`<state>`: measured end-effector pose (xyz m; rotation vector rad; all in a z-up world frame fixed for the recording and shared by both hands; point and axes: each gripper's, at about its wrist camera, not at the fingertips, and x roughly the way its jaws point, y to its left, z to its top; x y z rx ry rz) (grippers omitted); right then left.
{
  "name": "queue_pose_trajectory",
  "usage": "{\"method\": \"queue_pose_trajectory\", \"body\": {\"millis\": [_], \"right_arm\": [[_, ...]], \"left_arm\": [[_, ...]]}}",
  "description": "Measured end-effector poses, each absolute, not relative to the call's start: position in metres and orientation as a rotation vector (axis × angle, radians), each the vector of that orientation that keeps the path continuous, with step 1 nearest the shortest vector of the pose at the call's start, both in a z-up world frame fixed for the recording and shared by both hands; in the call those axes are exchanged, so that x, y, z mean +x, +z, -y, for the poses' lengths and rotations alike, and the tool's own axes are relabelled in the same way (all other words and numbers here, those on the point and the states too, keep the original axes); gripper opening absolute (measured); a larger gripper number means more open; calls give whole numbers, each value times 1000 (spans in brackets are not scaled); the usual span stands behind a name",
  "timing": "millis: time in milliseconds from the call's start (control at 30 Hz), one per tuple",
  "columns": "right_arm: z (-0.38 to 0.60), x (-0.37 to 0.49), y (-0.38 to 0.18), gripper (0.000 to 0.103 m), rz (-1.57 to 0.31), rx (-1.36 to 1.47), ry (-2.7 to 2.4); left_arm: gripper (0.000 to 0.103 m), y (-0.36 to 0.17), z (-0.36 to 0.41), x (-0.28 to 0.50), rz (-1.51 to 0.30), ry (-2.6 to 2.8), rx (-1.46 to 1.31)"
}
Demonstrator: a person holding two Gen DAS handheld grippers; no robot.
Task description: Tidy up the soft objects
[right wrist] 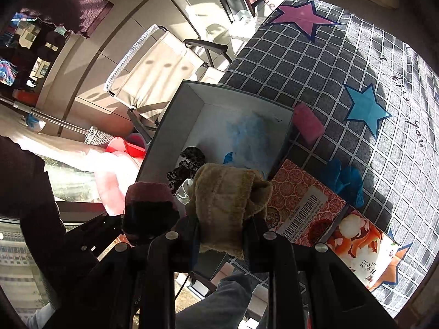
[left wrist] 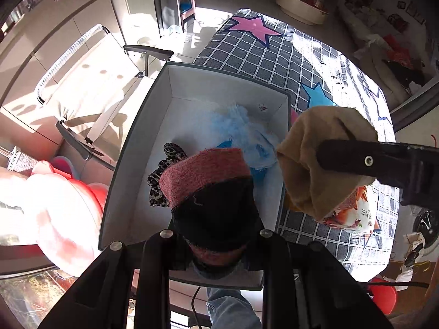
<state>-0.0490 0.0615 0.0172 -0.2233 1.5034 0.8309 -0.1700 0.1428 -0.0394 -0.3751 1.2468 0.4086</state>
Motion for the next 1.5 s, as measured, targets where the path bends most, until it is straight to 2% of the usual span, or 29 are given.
{"method": "queue_pose_trajectory", "body": {"millis": [1500], "right_arm": [[-105, -58, -4, 26, -1529, -351, 871]], "left_arm": [[28, -62, -170, -176, -1313, 461, -420]]}}
